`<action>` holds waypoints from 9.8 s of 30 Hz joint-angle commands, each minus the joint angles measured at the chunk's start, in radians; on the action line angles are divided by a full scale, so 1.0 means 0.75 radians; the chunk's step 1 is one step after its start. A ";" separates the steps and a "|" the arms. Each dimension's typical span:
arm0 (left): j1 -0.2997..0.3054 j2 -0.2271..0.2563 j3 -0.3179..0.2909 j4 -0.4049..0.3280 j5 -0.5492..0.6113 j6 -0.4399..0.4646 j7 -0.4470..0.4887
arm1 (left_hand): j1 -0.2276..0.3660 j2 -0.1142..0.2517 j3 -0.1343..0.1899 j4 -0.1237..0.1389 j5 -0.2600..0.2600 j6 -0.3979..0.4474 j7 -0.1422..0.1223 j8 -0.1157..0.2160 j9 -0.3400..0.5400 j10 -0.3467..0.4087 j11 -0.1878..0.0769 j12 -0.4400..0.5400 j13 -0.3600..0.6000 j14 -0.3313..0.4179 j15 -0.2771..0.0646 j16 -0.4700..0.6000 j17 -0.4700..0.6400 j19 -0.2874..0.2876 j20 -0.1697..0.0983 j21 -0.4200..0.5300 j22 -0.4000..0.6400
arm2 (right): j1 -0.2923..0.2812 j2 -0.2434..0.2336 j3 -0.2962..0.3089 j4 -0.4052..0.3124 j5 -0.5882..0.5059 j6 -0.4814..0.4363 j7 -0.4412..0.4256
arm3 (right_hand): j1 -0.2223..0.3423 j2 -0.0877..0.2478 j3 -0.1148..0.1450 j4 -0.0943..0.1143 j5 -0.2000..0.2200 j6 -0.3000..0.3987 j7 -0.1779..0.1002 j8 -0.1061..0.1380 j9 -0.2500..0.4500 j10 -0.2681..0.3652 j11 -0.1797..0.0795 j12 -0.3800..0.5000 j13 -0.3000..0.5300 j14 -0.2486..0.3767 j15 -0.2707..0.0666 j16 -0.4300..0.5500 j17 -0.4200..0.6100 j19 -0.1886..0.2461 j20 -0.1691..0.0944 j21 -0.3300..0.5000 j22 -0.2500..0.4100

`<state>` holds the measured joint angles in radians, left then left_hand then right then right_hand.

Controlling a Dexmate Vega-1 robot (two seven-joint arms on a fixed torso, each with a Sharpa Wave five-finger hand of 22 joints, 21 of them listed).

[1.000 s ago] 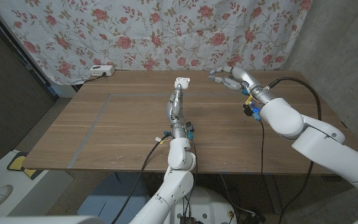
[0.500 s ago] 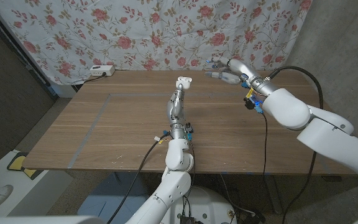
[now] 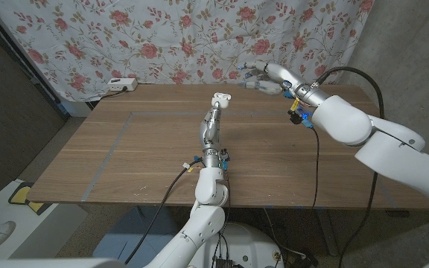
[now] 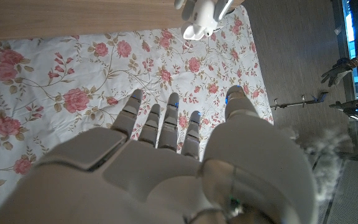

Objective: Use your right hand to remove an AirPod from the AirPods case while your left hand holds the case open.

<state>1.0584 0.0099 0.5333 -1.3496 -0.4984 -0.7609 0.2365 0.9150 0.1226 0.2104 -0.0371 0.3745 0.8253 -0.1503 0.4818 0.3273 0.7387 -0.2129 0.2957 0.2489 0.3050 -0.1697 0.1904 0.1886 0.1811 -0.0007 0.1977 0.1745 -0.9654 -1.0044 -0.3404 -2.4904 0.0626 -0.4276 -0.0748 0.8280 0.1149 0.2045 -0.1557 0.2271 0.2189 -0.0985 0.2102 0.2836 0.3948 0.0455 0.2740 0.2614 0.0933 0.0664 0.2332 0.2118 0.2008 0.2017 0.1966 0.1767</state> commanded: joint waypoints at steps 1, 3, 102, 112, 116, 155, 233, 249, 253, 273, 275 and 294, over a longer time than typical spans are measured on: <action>-0.043 0.001 0.008 0.064 -0.085 -0.034 -0.131 | 0.018 0.001 -0.008 0.001 0.010 0.059 -0.060 0.003 0.057 0.020 -0.010 -0.005 0.003 -0.030 -0.024 0.000 0.004 -0.002 0.000 0.001 0.006 | 0.118 0.014 -0.089 -0.005 -0.030 -0.055 0.080 | 0.016 -0.002 0.011 0.002 0.006 -0.007 0.001 -0.001 -0.002 0.050 -0.004 0.021 0.011 0.032 -0.012 0.017 0.004 0.017 -0.001 0.010 0.004; -0.041 -0.002 0.008 0.062 -0.095 -0.032 -0.138 | 0.017 0.001 -0.009 0.002 0.010 0.059 -0.061 0.003 0.057 0.020 -0.010 -0.006 0.003 -0.030 -0.023 0.000 0.004 -0.002 0.000 0.001 0.006 | 0.134 0.016 -0.101 -0.008 -0.043 -0.068 0.084 | 0.018 -0.002 0.012 0.002 0.006 -0.012 0.006 -0.003 -0.004 0.056 -0.010 0.023 0.013 0.035 -0.012 0.018 0.004 0.019 -0.002 0.011 0.004; -0.012 0.039 -0.017 -0.014 -0.060 -0.109 -0.234 | 0.044 0.016 -0.050 0.040 0.068 0.042 -0.062 0.005 0.068 0.032 -0.010 -0.062 0.027 -0.069 -0.009 0.007 0.004 -0.006 0.005 0.000 0.004 | 0.565 0.112 -0.515 -0.108 -0.639 -0.391 0.603 | 0.165 -0.012 0.066 0.011 0.093 -0.430 0.092 -0.022 -0.106 0.215 -0.129 0.074 0.157 0.116 -0.070 0.079 0.020 0.049 -0.042 0.012 0.004; -0.002 0.044 -0.022 -0.030 0.035 -0.100 -0.161 | 0.047 0.017 -0.054 0.044 0.070 0.044 -0.064 0.007 0.069 0.035 -0.010 -0.065 0.030 -0.066 -0.012 0.009 0.005 -0.007 0.004 0.000 0.004 | 0.544 0.116 -0.504 -0.113 -0.673 -0.399 0.635 | 0.150 -0.011 0.060 0.019 0.099 -0.431 0.092 -0.019 -0.109 0.249 -0.171 0.082 0.162 0.130 -0.080 0.089 0.023 0.062 -0.040 0.016 0.004; -0.005 0.044 -0.009 -0.024 -0.034 -0.111 -0.208 | 0.046 0.017 -0.055 0.046 0.071 0.043 -0.065 0.006 0.070 0.037 -0.010 -0.066 0.031 -0.068 -0.012 0.008 0.004 -0.006 0.004 0.000 0.004 | 0.540 0.116 -0.509 -0.118 -0.694 -0.402 0.650 | 0.147 -0.010 0.058 0.020 0.100 -0.434 0.099 -0.020 -0.110 0.256 -0.171 0.083 0.163 0.133 -0.081 0.091 0.024 0.066 -0.046 0.017 0.004; -0.017 0.059 0.017 -0.022 -0.066 -0.117 -0.250 | 0.053 0.020 -0.068 0.061 0.075 0.041 -0.070 0.009 0.074 0.049 -0.010 -0.073 0.042 -0.069 -0.012 0.008 0.004 -0.010 0.006 0.000 0.004 | 0.472 0.137 -0.508 -0.148 -1.014 -0.333 0.813 | 0.056 0.012 0.042 0.067 0.128 -0.416 0.078 -0.009 -0.118 0.271 -0.170 0.057 0.150 0.133 -0.073 0.097 0.033 0.078 -0.034 0.016 0.003; -0.067 0.054 0.001 0.061 -0.392 -0.099 -0.602 | 0.070 0.027 -0.092 0.092 0.078 0.040 -0.070 0.011 0.080 0.058 -0.011 -0.089 0.062 -0.071 -0.012 0.008 0.004 -0.009 0.003 0.001 0.004 | 0.358 0.353 -0.369 0.026 -1.285 -0.029 1.051 | 0.230 0.008 0.262 -0.051 0.431 -0.369 0.068 -0.014 -0.121 0.366 -0.195 0.004 0.124 0.192 -0.150 0.061 -0.003 0.116 -0.054 0.011 -0.001; -0.073 0.055 -0.003 0.071 -0.378 -0.080 -0.631 | 0.076 0.029 -0.096 0.100 0.078 0.036 -0.070 0.010 0.083 0.059 -0.011 -0.091 0.068 -0.043 -0.031 0.015 0.003 -0.003 0.000 0.002 0.003 | 0.357 0.317 -0.332 0.010 -1.182 -0.055 1.048 | 0.067 0.013 0.187 0.075 0.433 -0.353 0.072 -0.006 -0.120 0.398 -0.193 0.012 0.155 0.213 -0.164 0.094 0.039 0.115 -0.081 0.009 0.001; -0.072 0.054 -0.001 0.068 -0.374 -0.079 -0.633 | 0.077 0.029 -0.098 0.102 0.077 0.035 -0.071 0.011 0.084 0.060 -0.011 -0.091 0.070 -0.045 -0.028 0.013 0.004 -0.004 0.001 0.001 0.003 | 0.351 0.302 -0.325 0.002 -1.166 -0.062 1.031 | 0.061 0.021 0.193 0.077 0.438 -0.334 0.068 0.000 -0.120 0.420 -0.200 0.020 0.160 0.233 -0.169 0.100 0.039 0.120 -0.084 0.011 0.001; -0.094 0.064 0.011 0.077 -0.432 -0.032 -0.743 | 0.087 0.032 -0.109 0.121 0.076 0.031 -0.070 0.013 0.093 0.059 -0.011 -0.096 0.082 -0.039 -0.028 0.011 0.004 0.100 -0.055 0.043 0.014 | 0.357 0.234 -0.296 -0.029 -1.039 -0.088 1.014 | 0.125 -0.015 0.190 0.000 0.416 -0.350 0.063 -0.011 -0.119 0.452 -0.193 0.041 0.193 0.241 -0.187 0.099 0.028 0.130 -0.078 0.011 0.001; -0.087 0.058 0.008 0.073 -0.414 -0.037 -0.716 | 0.087 0.032 -0.110 0.121 0.076 0.031 -0.072 0.013 0.093 0.059 -0.011 -0.096 0.082 -0.037 -0.027 0.011 0.004 0.099 -0.050 0.043 0.016 | 0.362 0.227 -0.302 -0.031 -1.037 -0.094 1.011 | 0.126 -0.014 0.188 0.000 0.411 -0.353 0.061 -0.012 -0.119 0.450 -0.193 0.044 0.197 0.239 -0.189 0.098 0.029 0.129 -0.080 0.011 0.001; -0.108 0.037 0.010 0.116 -0.466 -0.008 -0.793 | 0.090 0.034 -0.115 0.130 0.075 0.029 -0.072 0.014 0.097 0.060 -0.011 -0.097 0.087 -0.036 -0.025 0.010 0.005 0.088 -0.043 0.040 0.021 | 0.372 0.185 -0.316 -0.035 -0.986 -0.120 0.959 | 0.164 0.013 0.163 -0.006 0.343 -0.374 0.030 -0.018 -0.116 0.385 -0.219 0.104 0.296 0.224 -0.216 0.102 0.063 0.109 -0.098 0.006 0.003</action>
<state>0.9860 0.0499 0.5389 -1.2812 -0.8210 -0.7809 -0.3229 0.9755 0.1360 0.1250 0.0545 0.4231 0.8142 -0.1714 0.4911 0.3980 0.7771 -0.2193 0.2256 0.3089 0.2591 -0.1701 0.1974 0.1882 0.2484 -0.0376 0.2229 0.1888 -0.6880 -0.8509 -0.5757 -2.5152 -0.7043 -0.5082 0.6681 0.9323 0.1245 0.3295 -0.1599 0.4904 -0.0574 -0.0718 0.1992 0.1933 0.6903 -0.1181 0.3408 0.4737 0.2613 -0.0410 0.3005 0.2535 0.2832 0.1301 0.2041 0.1773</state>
